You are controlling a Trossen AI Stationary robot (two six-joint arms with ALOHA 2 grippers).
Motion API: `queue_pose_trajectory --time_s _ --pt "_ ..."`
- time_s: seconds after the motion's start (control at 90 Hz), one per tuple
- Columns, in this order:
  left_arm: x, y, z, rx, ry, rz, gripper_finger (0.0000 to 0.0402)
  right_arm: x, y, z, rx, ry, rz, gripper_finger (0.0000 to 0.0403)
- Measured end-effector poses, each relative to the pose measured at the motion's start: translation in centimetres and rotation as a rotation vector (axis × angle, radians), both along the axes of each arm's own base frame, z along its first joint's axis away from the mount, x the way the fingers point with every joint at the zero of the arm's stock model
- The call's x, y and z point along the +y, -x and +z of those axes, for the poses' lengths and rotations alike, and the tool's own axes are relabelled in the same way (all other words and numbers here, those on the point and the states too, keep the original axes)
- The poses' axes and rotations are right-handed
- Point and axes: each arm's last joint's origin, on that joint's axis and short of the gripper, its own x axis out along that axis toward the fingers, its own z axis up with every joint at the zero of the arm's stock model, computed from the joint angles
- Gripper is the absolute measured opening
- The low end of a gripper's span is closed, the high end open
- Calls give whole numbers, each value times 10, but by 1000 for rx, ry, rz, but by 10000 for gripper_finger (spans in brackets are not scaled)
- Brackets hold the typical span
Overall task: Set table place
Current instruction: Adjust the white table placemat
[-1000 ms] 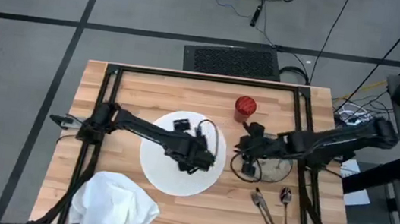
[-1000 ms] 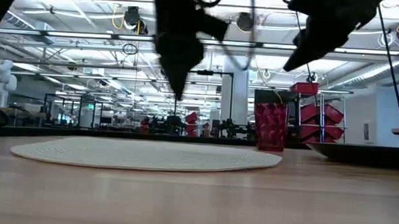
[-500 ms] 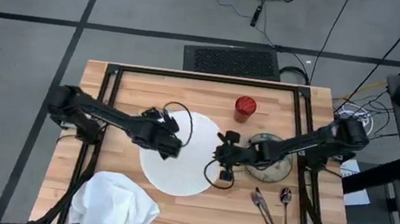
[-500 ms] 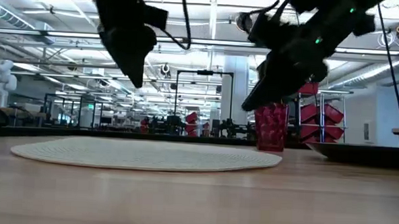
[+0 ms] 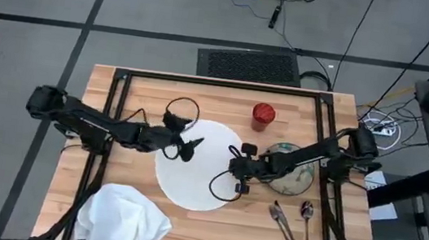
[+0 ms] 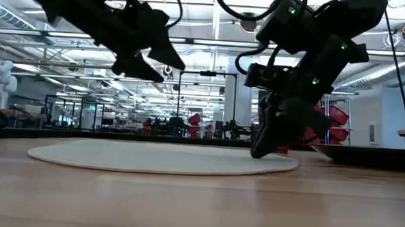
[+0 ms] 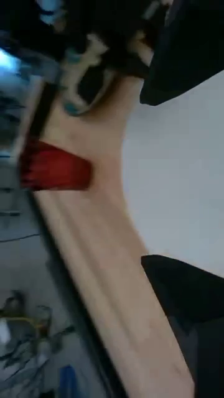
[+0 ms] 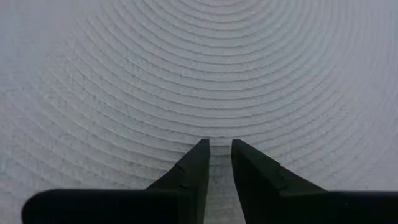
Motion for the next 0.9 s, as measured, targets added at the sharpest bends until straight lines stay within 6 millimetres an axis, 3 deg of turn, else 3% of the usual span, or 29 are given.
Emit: queue_pose_trajectory --time_s 0.256,0.478,0.9 --pt "21 4 2 -105 -67 75 400 -7 17 15 76 27 -37 59" --pt "17 1 8 -92 -173 -113 400 -15 22 15 131 17 -100 59" --pt "14 0 9 -40 -248 -150 400 -24 24 10 137 25 -110 59"
